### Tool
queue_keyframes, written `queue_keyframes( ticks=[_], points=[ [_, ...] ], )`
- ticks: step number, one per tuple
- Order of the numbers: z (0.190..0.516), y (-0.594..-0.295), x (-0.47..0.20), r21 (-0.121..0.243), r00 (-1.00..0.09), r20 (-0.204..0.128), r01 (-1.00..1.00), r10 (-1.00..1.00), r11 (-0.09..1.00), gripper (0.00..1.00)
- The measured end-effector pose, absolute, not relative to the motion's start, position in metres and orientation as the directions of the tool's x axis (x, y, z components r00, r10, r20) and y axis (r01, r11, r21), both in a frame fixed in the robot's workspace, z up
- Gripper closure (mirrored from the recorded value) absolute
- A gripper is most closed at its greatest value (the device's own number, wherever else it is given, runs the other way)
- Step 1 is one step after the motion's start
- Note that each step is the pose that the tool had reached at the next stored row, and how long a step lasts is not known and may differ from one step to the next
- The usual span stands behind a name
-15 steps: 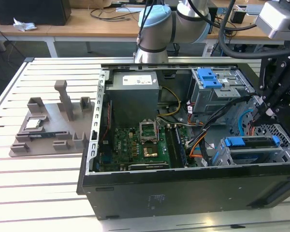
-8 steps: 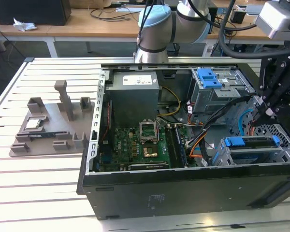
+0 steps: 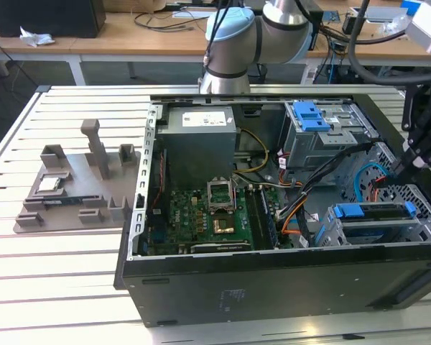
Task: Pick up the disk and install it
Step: 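Insert the disk into the insertion slot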
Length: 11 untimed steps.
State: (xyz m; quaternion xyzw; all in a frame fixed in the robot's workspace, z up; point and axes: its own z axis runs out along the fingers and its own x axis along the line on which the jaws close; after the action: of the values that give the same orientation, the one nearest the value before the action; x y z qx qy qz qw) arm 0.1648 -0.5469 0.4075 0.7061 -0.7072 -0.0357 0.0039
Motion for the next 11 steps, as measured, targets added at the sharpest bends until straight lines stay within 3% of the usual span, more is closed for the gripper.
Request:
queue_keyframes(
  ticks=[11],
  points=[
    [0.4,-0.542,0.186,0.06,-0.003,-0.039,-0.998,-0.999,0.0,0.89]
  ],
)
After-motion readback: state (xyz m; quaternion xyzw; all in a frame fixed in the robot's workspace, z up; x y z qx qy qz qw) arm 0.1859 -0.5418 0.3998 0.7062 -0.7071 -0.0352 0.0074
